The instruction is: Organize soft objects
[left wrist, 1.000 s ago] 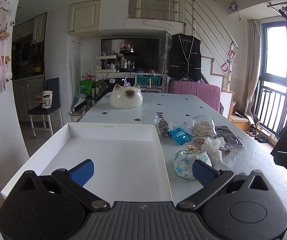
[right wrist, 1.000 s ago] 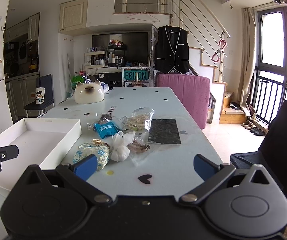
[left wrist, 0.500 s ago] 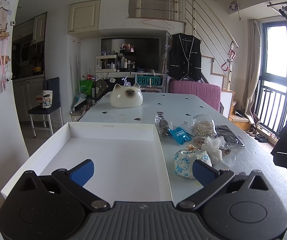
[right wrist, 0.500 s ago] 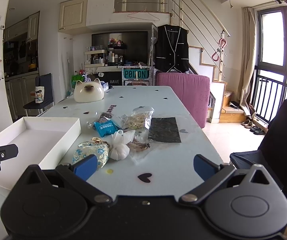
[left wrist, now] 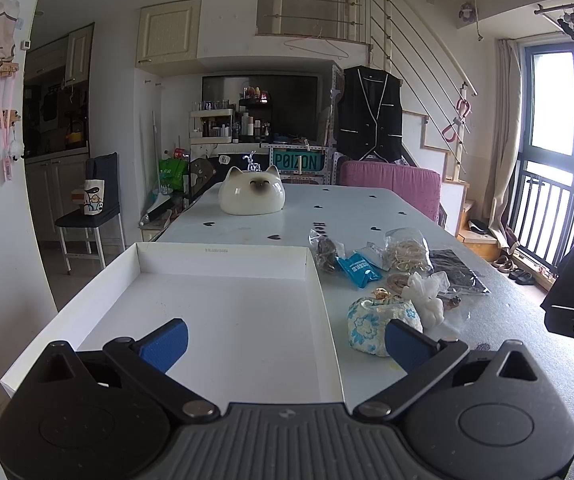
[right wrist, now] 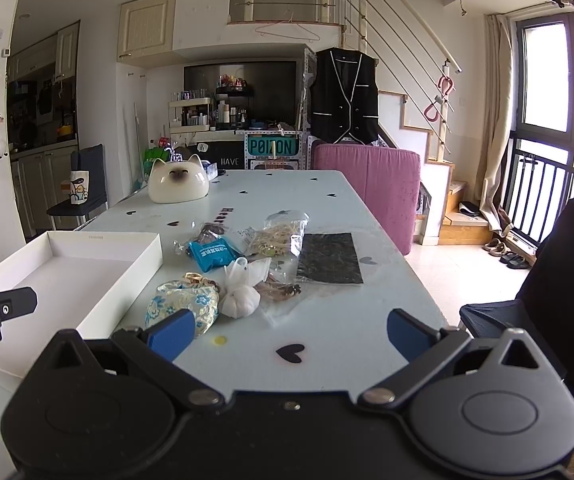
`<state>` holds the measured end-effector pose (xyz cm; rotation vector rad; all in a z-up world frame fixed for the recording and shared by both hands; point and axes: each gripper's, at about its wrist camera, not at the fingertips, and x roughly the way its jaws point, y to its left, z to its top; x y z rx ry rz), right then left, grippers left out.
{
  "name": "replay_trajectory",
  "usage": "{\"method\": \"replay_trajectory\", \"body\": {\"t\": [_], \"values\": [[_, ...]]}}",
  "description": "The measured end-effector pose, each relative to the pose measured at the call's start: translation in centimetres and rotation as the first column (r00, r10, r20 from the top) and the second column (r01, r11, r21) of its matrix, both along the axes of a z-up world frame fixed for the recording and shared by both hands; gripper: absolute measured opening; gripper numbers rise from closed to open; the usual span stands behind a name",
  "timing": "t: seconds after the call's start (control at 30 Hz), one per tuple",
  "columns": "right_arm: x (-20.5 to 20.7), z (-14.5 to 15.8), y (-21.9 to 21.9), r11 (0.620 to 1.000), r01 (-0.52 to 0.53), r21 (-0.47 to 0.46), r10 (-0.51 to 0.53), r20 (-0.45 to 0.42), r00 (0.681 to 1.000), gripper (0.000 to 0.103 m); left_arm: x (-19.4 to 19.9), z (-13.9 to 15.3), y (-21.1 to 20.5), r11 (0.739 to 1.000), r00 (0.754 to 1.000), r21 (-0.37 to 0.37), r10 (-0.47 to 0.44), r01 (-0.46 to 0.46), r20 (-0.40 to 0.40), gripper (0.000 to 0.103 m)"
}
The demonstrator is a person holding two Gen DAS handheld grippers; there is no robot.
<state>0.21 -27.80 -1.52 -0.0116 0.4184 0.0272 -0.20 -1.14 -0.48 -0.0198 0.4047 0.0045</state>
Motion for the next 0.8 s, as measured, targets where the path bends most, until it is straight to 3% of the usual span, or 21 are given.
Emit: {"method": "replay_trajectory", "body": {"t": [0.57,0.8], "values": [[0.1,-0.3,0.2,1.0,-0.002,-0.001,0.002,-0.001,1.0,0.103,0.8,-0.7,-0.4,1.0,1.0,-0.002,-0.005,0.005,0.001,0.103],[0.4,-1.1,0.3,1.0,-0.007,0.005,0.007,-0.011,1.0,0.103,1.3,-1.6,-1.5,0.999,0.999,-0.004,-0.051,0.051,-0.01,0.103]]}}
